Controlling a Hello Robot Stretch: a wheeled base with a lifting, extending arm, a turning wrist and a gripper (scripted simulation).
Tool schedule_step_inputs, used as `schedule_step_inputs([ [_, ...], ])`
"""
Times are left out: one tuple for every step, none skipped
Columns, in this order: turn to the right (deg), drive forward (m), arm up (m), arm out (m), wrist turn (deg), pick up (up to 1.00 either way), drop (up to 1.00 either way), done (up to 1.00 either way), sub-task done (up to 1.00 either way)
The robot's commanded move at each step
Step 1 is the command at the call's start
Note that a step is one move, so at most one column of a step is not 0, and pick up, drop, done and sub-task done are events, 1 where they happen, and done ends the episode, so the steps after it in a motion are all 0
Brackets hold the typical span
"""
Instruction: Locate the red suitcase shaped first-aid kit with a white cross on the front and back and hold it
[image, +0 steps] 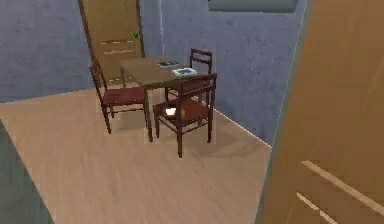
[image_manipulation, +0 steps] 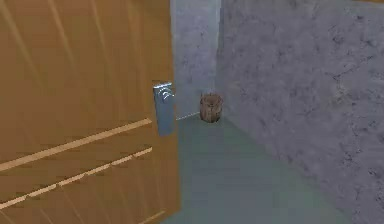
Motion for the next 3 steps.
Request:
schedule_step_inputs([
  [-45.0, 0.00, 0.00, 0.00, 0.0, 0.00, 0.00, 0.00, 0.00],
  [-45.0, 0.00, 0.00, 0.00, 0.0, 0.00, 0.00, 0.00, 0.00],
  [-45.0, 0.00, 0.00, 0.00, 0.0, 0.00, 0.00, 0.00, 0.00],
])
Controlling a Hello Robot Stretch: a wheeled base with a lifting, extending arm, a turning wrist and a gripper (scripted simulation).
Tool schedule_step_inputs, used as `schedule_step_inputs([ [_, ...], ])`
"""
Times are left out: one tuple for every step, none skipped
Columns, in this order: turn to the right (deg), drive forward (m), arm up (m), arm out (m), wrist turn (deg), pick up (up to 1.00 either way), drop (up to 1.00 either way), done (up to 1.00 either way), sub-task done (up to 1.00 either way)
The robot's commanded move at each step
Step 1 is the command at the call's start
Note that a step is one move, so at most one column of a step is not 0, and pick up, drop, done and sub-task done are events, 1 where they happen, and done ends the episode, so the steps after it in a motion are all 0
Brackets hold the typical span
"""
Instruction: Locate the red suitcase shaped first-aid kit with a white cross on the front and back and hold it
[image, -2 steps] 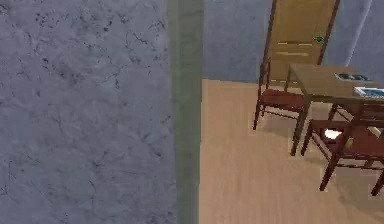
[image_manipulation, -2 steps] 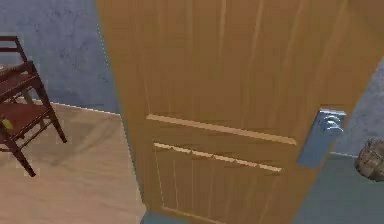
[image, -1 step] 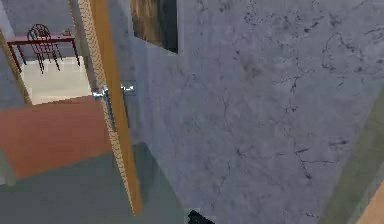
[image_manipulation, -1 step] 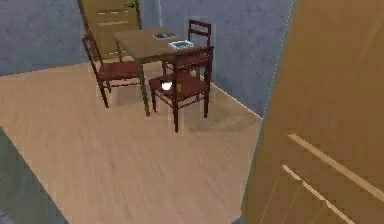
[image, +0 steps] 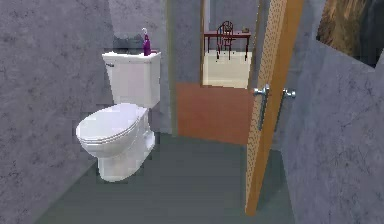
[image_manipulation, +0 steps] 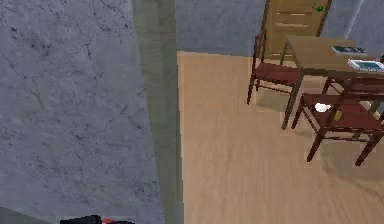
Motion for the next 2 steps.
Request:
schedule_step_inputs([
  [-3.0, 0.00, 0.00, 0.00, 0.0, 0.00, 0.00, 0.00, 0.00],
  [0.0, 0.30, 0.00, 0.00, 0.0, 0.00, 0.00, 0.00, 0.00],
])
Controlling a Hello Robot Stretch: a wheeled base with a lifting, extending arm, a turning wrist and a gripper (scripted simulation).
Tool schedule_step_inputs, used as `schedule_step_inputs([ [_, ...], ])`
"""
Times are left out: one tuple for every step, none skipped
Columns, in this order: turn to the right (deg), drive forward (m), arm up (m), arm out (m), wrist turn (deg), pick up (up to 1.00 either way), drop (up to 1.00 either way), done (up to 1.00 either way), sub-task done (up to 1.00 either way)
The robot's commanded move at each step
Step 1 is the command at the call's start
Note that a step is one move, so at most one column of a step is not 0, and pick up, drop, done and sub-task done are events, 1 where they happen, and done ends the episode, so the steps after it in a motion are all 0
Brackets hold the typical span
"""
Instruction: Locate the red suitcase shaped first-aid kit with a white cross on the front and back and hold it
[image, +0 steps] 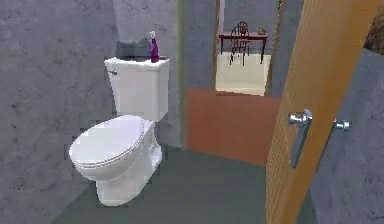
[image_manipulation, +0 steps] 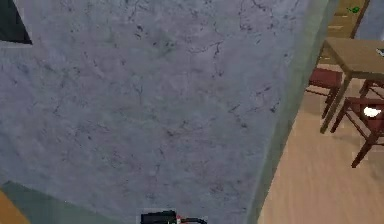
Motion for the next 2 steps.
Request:
schedule_step_inputs([
  [-6.0, 0.00, 0.00, 0.00, 0.0, 0.00, 0.00, 0.00, 0.00],
  [0.0, 0.80, 0.00, 0.00, 0.0, 0.00, 0.00, 0.00, 0.00],
])
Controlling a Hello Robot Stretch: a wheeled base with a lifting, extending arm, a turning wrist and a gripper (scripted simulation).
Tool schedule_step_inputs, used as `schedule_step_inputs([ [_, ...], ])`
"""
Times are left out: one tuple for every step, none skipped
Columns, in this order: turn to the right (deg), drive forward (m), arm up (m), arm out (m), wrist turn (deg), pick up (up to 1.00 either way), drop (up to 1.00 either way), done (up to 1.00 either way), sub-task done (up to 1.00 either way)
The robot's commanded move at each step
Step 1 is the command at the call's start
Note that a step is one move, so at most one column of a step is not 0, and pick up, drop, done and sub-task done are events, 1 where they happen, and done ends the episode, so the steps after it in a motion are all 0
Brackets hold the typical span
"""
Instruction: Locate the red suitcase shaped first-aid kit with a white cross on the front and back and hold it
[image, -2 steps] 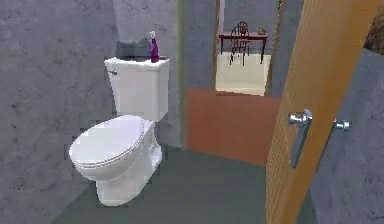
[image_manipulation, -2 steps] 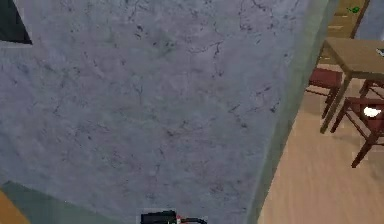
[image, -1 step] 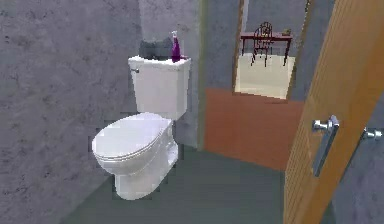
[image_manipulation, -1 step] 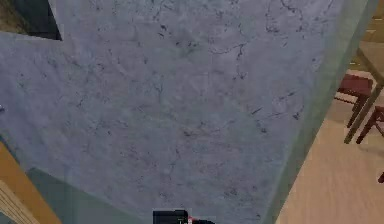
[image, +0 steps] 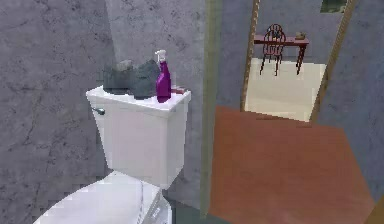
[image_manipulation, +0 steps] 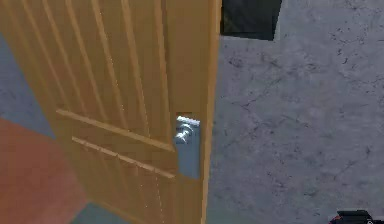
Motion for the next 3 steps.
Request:
schedule_step_inputs([
  [21.0, 0.00, 0.00, 0.00, 0.0, 0.00, 0.00, 0.00, 0.00],
  [0.0, 1.00, 0.00, 0.00, 0.0, 0.00, 0.00, 0.00, 0.00],
  [0.0, 0.35, 0.00, 0.00, 0.0, 0.00, 0.00, 0.00, 0.00],
])
